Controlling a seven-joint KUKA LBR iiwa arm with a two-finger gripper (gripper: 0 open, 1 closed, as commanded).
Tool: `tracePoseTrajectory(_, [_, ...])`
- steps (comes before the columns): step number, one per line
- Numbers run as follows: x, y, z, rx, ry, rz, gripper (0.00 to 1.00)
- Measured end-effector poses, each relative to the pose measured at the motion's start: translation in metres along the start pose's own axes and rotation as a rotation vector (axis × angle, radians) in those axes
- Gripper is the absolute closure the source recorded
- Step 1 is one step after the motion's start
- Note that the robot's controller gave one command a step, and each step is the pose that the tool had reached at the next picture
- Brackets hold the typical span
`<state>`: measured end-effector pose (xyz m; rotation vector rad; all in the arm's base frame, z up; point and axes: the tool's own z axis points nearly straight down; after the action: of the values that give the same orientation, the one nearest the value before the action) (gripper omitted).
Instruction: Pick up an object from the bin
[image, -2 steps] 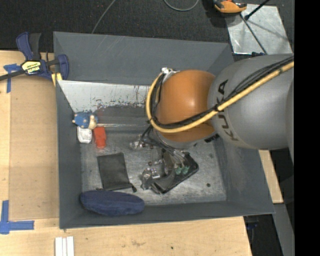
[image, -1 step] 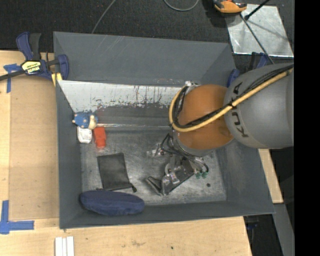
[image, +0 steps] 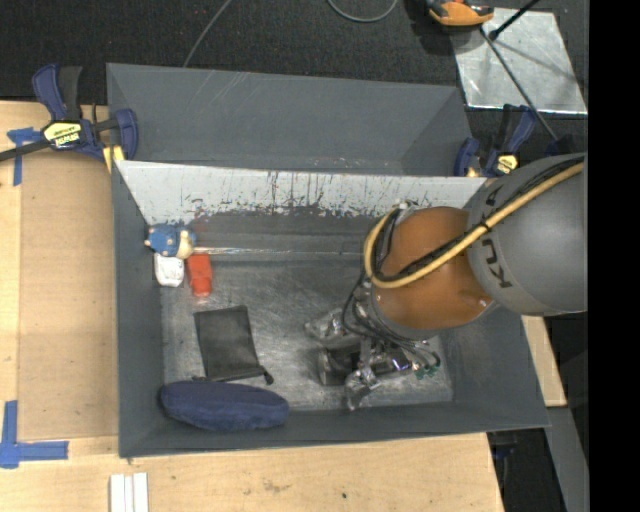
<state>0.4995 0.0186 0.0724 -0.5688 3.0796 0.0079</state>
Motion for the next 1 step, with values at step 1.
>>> tracePoseTrajectory(1, [0.0072,-0.0188,-0.0009,-0.004,-0.001,-0.046,0.00])
